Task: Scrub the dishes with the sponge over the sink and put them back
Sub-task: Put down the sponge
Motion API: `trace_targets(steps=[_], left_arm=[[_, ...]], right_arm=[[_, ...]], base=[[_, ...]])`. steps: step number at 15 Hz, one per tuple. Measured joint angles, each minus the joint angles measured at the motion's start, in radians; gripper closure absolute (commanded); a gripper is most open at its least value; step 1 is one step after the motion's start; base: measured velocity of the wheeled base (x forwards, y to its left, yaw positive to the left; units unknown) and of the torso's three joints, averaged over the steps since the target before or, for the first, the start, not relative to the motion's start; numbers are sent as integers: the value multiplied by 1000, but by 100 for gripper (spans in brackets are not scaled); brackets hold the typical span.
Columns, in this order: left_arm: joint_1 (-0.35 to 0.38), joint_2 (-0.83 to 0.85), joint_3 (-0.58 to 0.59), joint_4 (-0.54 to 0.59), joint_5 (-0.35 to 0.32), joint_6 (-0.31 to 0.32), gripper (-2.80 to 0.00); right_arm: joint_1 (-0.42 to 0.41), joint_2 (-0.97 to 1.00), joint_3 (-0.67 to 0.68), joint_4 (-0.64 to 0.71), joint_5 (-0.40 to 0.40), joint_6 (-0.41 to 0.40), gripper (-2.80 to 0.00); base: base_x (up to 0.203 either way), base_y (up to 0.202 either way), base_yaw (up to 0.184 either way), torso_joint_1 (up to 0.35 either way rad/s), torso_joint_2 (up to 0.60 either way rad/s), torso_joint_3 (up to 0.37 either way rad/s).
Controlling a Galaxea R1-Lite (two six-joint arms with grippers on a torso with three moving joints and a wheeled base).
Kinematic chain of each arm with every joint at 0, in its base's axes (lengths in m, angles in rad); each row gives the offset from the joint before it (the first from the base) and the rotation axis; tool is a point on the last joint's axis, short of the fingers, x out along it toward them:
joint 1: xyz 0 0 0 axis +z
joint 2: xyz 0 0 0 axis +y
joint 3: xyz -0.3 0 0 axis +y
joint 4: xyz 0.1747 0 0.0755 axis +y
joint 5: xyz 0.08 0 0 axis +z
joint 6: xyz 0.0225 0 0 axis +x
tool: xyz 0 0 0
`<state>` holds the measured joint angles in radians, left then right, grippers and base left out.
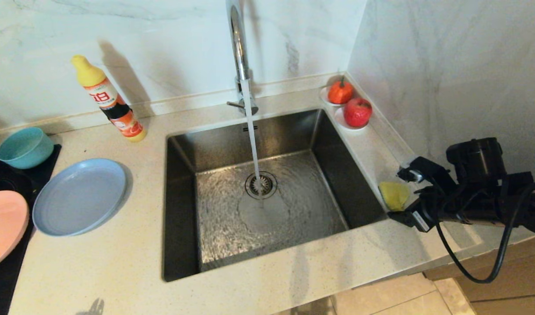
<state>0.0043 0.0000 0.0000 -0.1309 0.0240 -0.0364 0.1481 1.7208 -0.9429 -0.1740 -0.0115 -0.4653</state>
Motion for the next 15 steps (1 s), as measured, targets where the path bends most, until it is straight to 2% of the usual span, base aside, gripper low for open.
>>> trace_targets(steps=[8,15], left_arm=[[0,0,0,0,0,0,0],[0,0,0,0,0,0,0]], right_arm=[[-17,-19,-25,5,-17,-47,-280],[-31,-31,-31,14,-13,-49,-280]], base=[[0,0,0,0,0,0],[0,0,0,0,0,0]])
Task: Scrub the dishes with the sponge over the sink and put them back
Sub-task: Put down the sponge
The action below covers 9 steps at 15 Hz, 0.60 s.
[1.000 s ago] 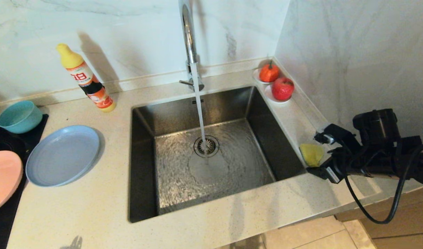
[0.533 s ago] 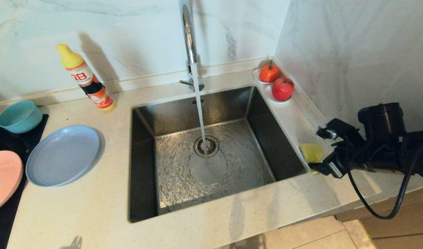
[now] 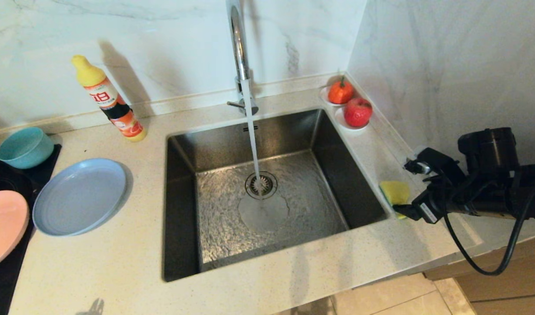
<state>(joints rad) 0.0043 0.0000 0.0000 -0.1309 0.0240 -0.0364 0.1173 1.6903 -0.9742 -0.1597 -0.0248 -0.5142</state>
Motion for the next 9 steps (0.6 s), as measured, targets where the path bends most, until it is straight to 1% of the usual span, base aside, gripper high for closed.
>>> trace_targets(steps=[3,5,7,8,9], left_arm=[[0,0,0,0,0,0,0],[0,0,0,0,0,0,0],[0,0,0,0,0,0,0],[0,0,0,0,0,1,0],[0,0,0,0,0,2,0]], right_arm=[[12,-26,-27,85,19,29,-280],[35,-52,-57,166,43,84,-280],[61,-72,-71,198,46,116,-280],[84,-82,-77,213,45,140,0],[102,-91,-83,224,45,167,0]], base=[[0,0,0,0,0,0],[0,0,0,0,0,0],[0,0,0,0,0,0],[0,0,0,0,0,0],[0,0,0,0,0,0]])
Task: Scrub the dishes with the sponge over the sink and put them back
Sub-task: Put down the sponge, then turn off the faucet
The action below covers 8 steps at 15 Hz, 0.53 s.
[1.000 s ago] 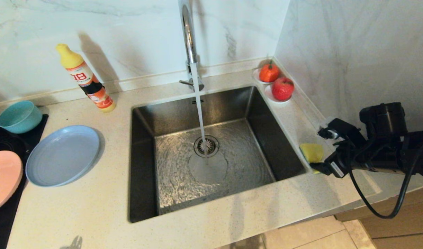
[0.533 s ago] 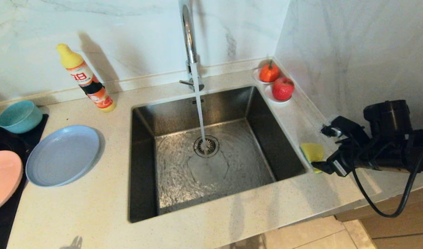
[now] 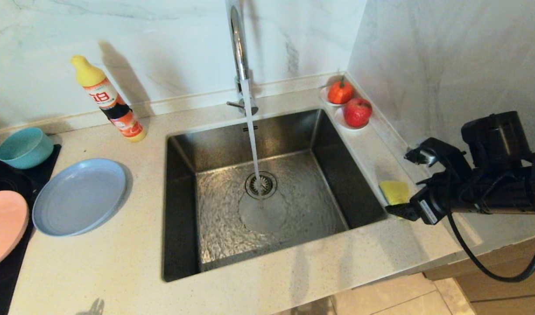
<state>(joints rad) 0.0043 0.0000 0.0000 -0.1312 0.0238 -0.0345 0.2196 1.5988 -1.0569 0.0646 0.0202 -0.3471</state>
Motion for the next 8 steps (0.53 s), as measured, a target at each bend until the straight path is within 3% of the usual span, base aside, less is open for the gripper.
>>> trace_targets(steps=[4,8], left_arm=[[0,0,0,0,0,0,0],[0,0,0,0,0,0,0]], right_arm=[[65,-38,-28,46,-33,85,0],[146,-70,-34,46,-147,181,0]], base=[[0,0,0,0,0,0],[0,0,0,0,0,0]])
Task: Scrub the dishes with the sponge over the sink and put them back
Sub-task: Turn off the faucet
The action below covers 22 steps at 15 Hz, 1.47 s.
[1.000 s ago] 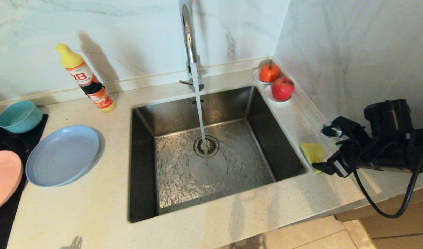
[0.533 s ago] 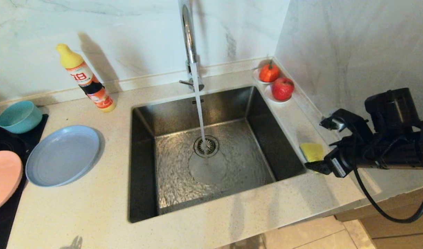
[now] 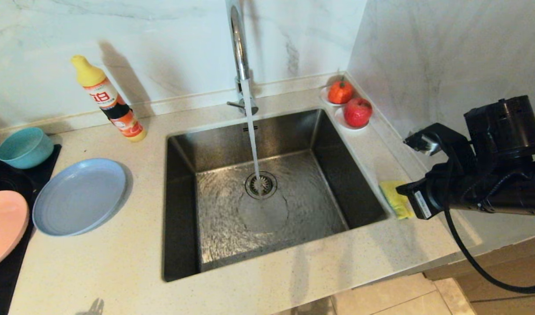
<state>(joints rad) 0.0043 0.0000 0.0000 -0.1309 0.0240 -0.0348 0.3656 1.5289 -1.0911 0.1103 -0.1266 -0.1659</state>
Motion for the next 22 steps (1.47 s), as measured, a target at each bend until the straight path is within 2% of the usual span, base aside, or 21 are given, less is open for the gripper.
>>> trace_targets(steps=[3,6,9,11,13,14,16,19,22], left_arm=[[0,0,0,0,0,0,0],[0,0,0,0,0,0,0],[0,0,0,0,0,0,0],[0,0,0,0,0,0,0],[0,0,0,0,0,0,0],[0,0,0,0,0,0,0],[0,0,0,0,0,0,0],[0,0,0,0,0,0,0],[0,0,0,0,0,0,0]], right_arm=[[86,-39,-2,0,-121,89,0],[146,-96,12,26,-201,173,0],[189,-186,47,78,-208,200,0],[252,-273,101,99,-207,204,0],[270,-364,169,103,-198,203,0],[246,-403,200,103,-179,201,0],[161,-493,270,109,-78,198,0],[-6,-670,400,113,99,193,0],[-156,-888,565,112,211,180,0]], base=[[0,0,0,0,0,0],[0,0,0,0,0,0],[0,0,0,0,0,0],[0,0,0,0,0,0],[0,0,0,0,0,0],[0,0,0,0,0,0],[0,0,0,0,0,0],[0,0,0,0,0,0],[0,0,0,0,0,0]])
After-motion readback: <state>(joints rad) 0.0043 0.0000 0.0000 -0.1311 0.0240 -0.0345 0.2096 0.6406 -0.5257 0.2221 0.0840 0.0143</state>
